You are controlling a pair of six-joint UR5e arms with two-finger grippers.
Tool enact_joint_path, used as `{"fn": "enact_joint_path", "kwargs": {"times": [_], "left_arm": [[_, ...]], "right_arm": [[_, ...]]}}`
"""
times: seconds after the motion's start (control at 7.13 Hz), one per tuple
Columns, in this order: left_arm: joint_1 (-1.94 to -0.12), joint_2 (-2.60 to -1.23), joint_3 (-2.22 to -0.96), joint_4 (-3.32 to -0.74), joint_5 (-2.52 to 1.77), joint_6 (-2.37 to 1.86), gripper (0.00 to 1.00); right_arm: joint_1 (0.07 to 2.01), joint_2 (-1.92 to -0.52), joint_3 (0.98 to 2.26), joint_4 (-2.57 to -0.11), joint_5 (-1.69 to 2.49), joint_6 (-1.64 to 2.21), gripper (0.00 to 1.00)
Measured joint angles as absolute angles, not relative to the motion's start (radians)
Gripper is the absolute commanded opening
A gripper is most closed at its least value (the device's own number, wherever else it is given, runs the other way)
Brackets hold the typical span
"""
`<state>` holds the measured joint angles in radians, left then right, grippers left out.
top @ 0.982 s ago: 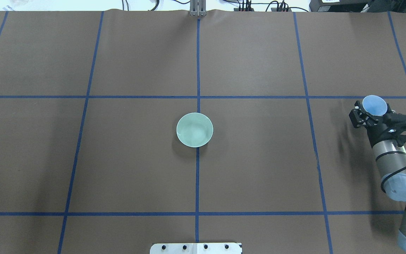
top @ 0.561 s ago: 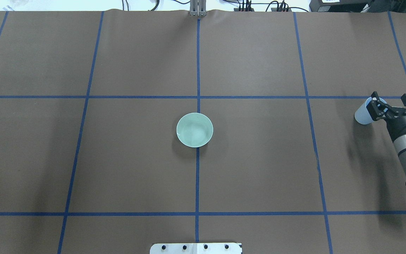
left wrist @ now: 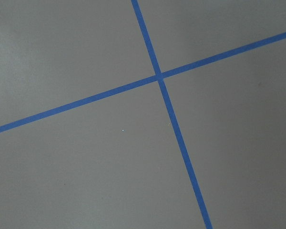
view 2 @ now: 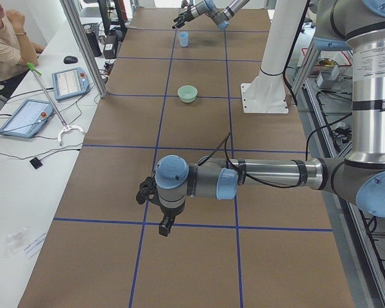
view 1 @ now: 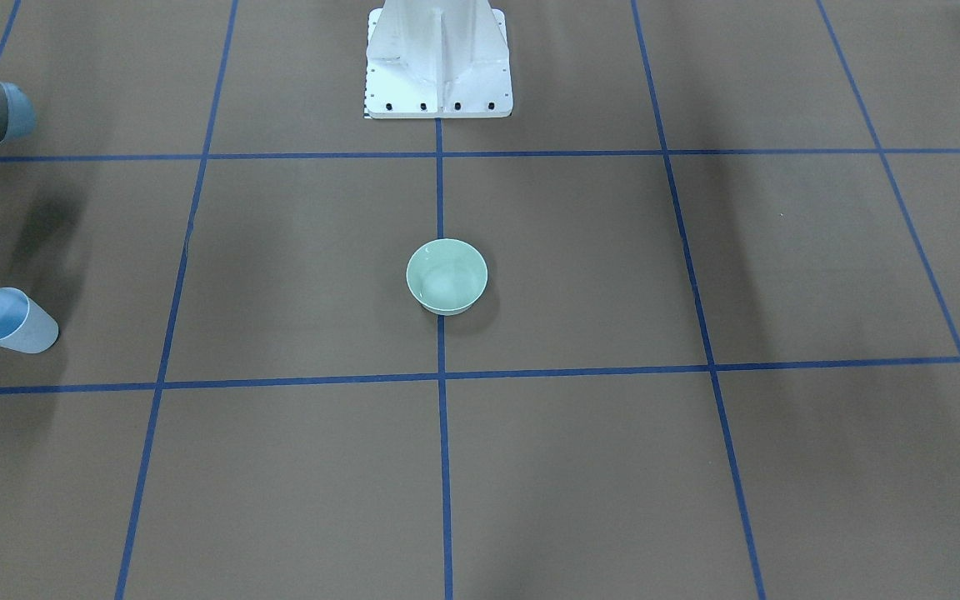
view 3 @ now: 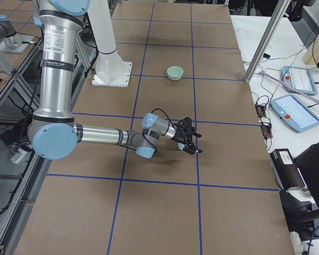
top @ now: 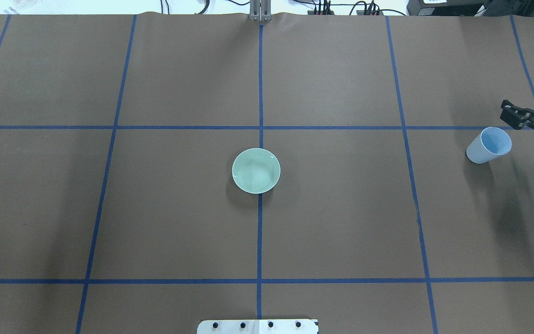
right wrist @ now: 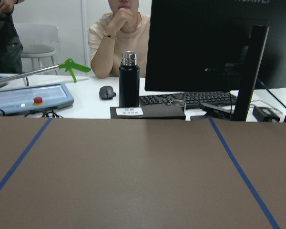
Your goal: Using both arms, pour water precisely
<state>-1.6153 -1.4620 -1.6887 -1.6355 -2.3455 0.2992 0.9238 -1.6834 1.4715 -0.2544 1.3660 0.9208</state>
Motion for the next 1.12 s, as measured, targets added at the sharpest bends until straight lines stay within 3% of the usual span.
{"fn": "enact_joint_path", "kwargs": {"times": [0.56,1.12], "left_arm": [[-1.615,-1.46,-1.686,-1.635,-2.345,0.3,1.0],[-1.615,-1.44,-1.67,-1.635,-2.343,0.299,1.0]], "right_arm": [[1.356,-1.595,1.475,-0.667,2.032,0.418,1.0],[1.547,-1.45,1.483,-1.337,2.247,-0.157,1.0]]}}
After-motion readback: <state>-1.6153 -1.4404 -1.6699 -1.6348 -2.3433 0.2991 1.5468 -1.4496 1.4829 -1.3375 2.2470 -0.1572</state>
